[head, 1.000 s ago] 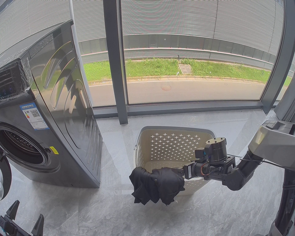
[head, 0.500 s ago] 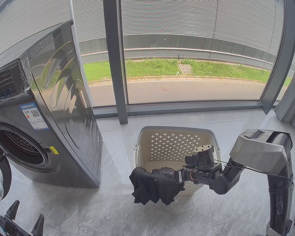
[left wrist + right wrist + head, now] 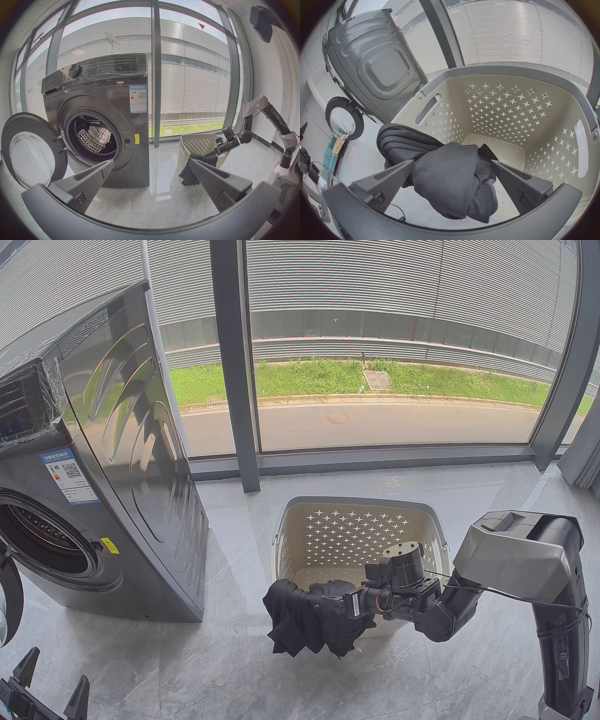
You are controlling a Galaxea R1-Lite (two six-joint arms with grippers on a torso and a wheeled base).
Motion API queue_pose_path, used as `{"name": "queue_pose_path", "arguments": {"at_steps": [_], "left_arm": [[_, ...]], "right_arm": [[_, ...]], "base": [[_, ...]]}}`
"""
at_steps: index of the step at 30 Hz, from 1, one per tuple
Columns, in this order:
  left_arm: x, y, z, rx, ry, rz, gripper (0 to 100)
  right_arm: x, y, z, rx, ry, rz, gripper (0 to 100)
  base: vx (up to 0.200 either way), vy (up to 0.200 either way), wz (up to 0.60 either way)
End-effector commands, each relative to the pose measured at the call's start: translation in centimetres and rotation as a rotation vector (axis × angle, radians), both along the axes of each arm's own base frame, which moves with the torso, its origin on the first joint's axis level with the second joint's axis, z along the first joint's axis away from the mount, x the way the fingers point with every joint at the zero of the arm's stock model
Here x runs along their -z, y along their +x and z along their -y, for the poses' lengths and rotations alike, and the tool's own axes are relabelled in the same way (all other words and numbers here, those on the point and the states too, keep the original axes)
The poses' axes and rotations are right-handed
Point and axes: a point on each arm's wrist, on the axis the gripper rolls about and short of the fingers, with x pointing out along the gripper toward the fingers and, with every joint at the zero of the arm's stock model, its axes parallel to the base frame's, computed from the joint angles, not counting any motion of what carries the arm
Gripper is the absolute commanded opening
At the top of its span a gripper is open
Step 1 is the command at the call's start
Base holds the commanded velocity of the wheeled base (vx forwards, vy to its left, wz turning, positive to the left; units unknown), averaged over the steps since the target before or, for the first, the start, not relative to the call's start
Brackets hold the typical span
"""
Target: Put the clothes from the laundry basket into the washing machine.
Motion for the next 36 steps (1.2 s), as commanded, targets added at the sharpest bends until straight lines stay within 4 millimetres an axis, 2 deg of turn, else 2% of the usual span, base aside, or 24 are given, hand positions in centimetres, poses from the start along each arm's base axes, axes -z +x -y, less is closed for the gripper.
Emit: {"name": "queue_pose_path", "arguments": {"at_steps": [1,7,8,21,27,31,36], "left_arm": [[0.5,0.0,0.0,0.0,0.0,-0.001,100],[0.5,0.0,0.0,0.0,0.0,-0.001,100],[0.5,0.0,0.0,0.0,0.0,-0.001,100],[0.5,0.0,0.0,0.0,0.0,-0.001,100],[0.5,0.0,0.0,-0.002,0.0,-0.001,100],[0.5,0.0,0.0,0.0,0.0,-0.001,100],[0.5,0.0,0.0,-0.002,0.0,0.0,100]], "right_arm": [[0.4,0.1,-0.2,-0.002,0.001,0.0,100],[0.6,0.2,-0.2,-0.002,0.001,0.0,100],[0.6,0.2,-0.2,-0.002,0.002,-0.001,0],[0.5,0.1,-0.2,-0.002,0.004,-0.001,0],[-0.8,-0.5,0.3,0.009,0.02,0.007,0],[-1.7,-0.2,0.8,0.021,0.031,0.025,0],[-2.0,-0.3,1.0,0.025,0.035,0.027,0]], "base": [[0.0,0.0,0.0],[0.0,0.0,0.0],[0.0,0.0,0.0],[0.0,0.0,0.0],[0.0,0.0,0.0],[0.0,0.0,0.0],[0.0,0.0,0.0]]}}
